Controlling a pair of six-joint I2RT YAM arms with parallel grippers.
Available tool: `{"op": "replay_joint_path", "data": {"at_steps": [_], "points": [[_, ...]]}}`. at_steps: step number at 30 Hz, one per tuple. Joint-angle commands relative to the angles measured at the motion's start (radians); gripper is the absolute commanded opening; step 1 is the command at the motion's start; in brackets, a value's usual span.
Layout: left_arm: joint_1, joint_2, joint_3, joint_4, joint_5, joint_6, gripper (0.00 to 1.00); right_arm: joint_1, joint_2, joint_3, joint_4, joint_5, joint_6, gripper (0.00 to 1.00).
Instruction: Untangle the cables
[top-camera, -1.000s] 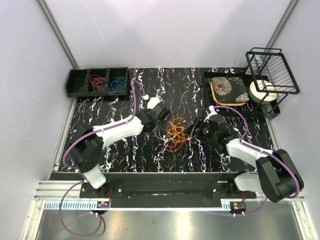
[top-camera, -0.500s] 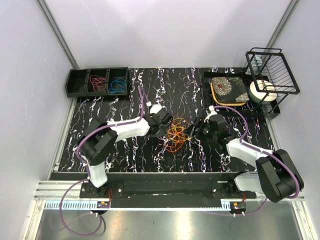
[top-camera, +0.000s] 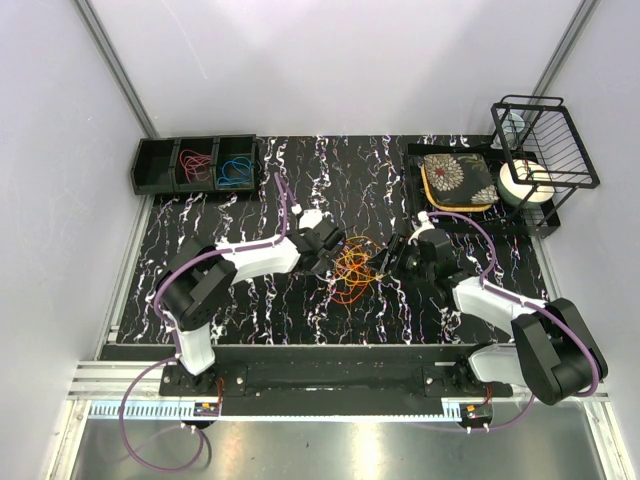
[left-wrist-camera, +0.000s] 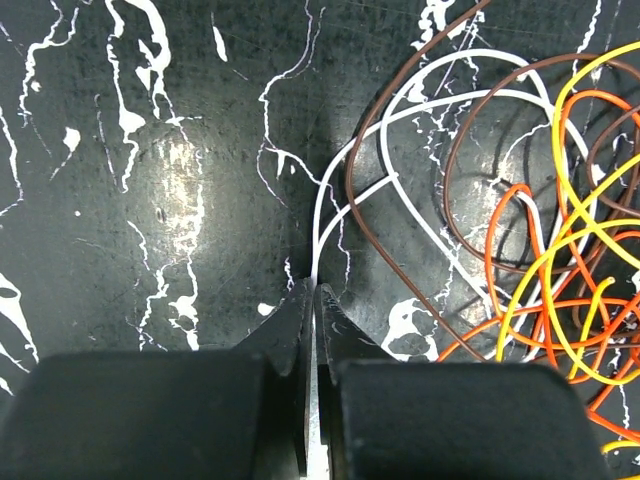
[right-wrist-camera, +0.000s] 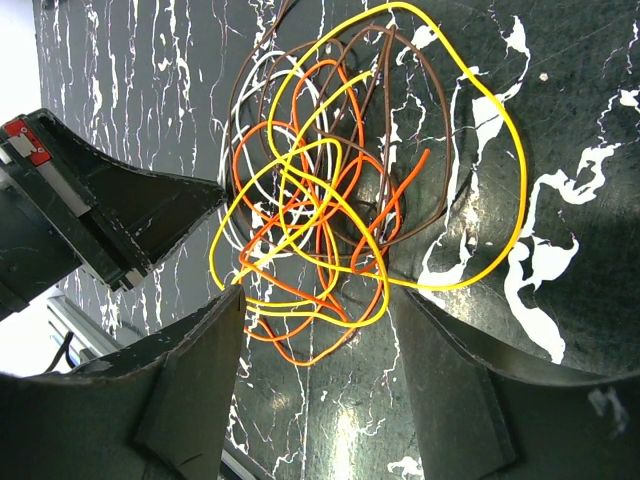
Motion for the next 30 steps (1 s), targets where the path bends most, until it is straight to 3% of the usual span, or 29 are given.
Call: {"op": "replay_joint_path", "data": {"at_steps": [1,12,19,20,21,23,26,30], "points": [[-0.005,-0.035,0.009,-0.062,-0.074,0.019,0.00,0.004,0.003,0.036,0.018,-0.001,-0.005,0.68],[-0.009,-0.316,0.286,-0.367,-0.298,0.154,0.00,0.004,-0.006,0.031,0.018,0.002,-0.002,0.68],[-0.023,-0.407,0.285,-0.468,-0.319,0.148,0.03,0.004,-0.009,0.030,0.014,0.007,0.000,0.68],[-0.024,-0.410,0.254,-0.479,-0.312,0.144,0.12,0.004,-0.009,0.031,0.014,0.007,0.000,0.68],[-0.026,-0.413,0.234,-0.481,-0.301,0.135,0.41,0.004,-0.008,0.031,0.013,0.008,0.000,0.68],[-0.034,-0.434,0.169,-0.481,-0.279,0.122,0.66,0.004,-0.005,0.034,0.011,0.007,0.000,0.68],[-0.041,-0.474,0.086,-0.475,-0.272,0.087,0.86,0.004,-0.005,0.036,0.010,0.008,0.000,0.68],[-0.041,-0.505,0.003,-0.430,-0.258,0.079,0.91,0.004,-0.002,0.036,0.008,0.008,-0.002,0.68]]}}
